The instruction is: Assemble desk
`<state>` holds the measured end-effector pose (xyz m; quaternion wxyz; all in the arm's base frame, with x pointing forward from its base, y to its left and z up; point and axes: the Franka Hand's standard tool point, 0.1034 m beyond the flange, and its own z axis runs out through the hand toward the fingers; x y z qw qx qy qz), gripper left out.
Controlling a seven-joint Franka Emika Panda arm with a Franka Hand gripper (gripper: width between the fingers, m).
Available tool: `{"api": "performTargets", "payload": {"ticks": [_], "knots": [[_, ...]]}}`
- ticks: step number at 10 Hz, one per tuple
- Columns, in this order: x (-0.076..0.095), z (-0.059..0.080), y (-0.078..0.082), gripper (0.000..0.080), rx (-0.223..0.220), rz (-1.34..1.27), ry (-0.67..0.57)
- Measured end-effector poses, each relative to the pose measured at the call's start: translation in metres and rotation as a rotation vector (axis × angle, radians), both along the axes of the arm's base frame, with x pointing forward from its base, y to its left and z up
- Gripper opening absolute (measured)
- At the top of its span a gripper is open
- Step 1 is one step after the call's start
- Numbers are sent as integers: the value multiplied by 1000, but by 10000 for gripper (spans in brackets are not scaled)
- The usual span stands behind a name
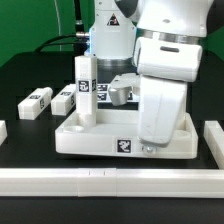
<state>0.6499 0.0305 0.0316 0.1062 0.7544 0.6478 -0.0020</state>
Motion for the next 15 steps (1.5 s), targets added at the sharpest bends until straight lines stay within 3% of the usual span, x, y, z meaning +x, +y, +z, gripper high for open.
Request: {"api": "performTargets", "payload": {"ticks": [3, 6, 7, 8, 9, 10, 11, 12, 13, 15], "knots": [[13, 0, 17, 60, 8, 19, -4], [16, 3, 19, 60, 9, 15, -10], [17, 5, 19, 134, 9, 15, -12], [19, 7, 20, 270, 6, 19, -18], [22, 10, 20, 270, 6, 18, -24], [25, 13, 21, 444, 7, 7, -29], [28, 18, 21, 444, 10, -6, -37], [31, 29, 18, 592, 12, -25, -55], [36, 42, 11, 639, 11, -43, -76], [43, 65, -9, 647, -5, -72, -96]]}}
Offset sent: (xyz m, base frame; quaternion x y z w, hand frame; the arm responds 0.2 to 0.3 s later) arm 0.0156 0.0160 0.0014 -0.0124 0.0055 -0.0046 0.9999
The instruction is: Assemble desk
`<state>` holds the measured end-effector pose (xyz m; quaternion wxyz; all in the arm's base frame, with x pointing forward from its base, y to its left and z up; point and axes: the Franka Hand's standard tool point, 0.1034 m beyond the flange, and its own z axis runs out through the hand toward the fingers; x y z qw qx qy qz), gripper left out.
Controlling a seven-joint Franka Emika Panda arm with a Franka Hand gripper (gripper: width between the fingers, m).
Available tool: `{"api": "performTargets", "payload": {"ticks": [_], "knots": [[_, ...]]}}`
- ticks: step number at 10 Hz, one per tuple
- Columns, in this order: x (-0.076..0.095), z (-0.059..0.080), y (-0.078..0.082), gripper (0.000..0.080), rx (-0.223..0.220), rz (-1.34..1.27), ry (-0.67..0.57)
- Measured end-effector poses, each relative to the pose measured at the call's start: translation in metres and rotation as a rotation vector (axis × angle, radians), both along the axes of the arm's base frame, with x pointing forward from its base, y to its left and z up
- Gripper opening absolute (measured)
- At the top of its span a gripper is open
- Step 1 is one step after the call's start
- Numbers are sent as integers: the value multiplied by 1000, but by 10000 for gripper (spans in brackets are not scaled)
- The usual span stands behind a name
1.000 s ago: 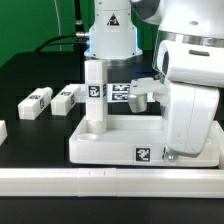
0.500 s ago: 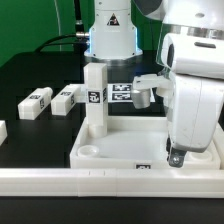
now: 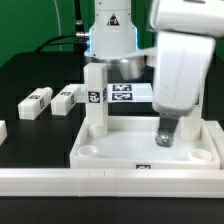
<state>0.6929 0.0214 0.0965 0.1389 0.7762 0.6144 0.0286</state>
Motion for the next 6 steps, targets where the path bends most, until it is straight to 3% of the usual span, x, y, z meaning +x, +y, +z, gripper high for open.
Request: {"api": "performTargets", "payload": {"ticks": [1, 6], "knots": [[5, 7, -5, 647, -5, -7, -6], [2, 2, -4, 649, 1, -35, -5]]}}
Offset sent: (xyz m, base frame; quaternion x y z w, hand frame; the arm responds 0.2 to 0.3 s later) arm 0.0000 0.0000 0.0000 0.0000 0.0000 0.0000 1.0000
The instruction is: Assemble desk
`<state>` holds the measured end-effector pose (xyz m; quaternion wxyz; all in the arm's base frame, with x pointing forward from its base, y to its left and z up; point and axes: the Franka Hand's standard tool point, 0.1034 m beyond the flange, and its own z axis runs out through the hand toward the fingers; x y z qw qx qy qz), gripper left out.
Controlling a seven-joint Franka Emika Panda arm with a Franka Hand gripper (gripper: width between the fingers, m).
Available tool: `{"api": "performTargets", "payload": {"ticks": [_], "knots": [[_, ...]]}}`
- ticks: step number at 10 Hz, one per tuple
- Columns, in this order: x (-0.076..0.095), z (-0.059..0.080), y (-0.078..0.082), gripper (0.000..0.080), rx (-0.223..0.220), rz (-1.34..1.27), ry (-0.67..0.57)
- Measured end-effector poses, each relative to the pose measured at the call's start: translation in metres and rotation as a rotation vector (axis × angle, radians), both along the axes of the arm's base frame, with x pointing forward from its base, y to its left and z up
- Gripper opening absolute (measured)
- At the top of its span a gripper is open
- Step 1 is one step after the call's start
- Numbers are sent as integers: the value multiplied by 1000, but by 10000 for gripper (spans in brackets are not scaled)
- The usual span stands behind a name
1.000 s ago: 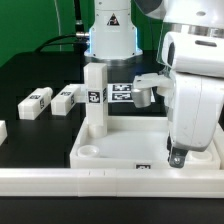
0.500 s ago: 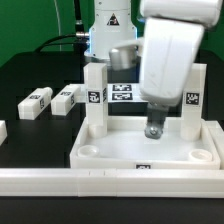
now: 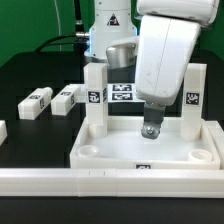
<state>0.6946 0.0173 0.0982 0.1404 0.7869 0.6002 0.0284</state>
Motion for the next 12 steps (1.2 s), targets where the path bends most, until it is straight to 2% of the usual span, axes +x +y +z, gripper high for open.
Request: {"api": "performTargets", "payload": {"ticks": [1, 2, 4, 8, 9, 10, 11, 12], "knots": [[-1, -1, -2, 649, 2, -10, 1], [-8, -3, -9, 649, 35, -169, -7], [-14, 0, -22, 649, 65, -410, 22], [-15, -1, -22, 649, 109, -687, -24], [-19, -2, -25, 649, 142, -818, -12], [-26, -1, -41, 649, 207, -1009, 36], [-28, 0, -61, 649, 251, -1143, 34], [-34, -4, -70, 649, 257, -1243, 23]]}}
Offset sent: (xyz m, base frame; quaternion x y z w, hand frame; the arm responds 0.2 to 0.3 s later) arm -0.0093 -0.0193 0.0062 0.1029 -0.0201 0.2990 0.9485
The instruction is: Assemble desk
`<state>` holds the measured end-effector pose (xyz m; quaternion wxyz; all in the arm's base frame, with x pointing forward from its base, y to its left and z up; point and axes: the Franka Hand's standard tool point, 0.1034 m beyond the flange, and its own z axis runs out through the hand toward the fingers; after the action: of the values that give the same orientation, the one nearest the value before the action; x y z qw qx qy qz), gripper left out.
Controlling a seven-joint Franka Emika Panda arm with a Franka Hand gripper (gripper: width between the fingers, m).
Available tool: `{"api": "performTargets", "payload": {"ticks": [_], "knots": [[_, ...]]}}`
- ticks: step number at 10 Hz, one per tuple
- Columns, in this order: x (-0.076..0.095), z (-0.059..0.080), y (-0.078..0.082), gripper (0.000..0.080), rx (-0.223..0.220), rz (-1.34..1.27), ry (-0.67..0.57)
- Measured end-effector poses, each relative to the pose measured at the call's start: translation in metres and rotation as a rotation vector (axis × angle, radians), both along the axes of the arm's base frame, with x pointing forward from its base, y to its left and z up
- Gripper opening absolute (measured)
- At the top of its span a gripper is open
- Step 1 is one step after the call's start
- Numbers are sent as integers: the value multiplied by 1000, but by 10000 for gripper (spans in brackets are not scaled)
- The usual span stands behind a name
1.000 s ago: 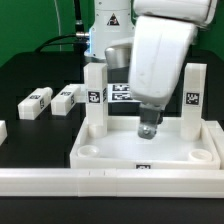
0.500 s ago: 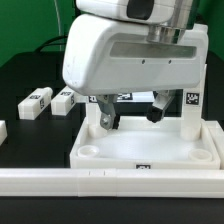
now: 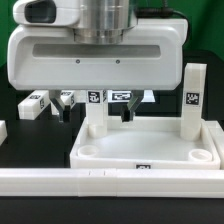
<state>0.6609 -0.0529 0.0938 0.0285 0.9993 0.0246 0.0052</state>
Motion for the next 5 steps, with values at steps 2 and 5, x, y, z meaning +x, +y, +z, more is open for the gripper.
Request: {"api": "performTargets", "payload": {"ticks": [2, 5], "knots": [[-6, -5, 2, 649, 1, -96, 0], [-10, -5, -2, 649, 18, -279, 5]]}}
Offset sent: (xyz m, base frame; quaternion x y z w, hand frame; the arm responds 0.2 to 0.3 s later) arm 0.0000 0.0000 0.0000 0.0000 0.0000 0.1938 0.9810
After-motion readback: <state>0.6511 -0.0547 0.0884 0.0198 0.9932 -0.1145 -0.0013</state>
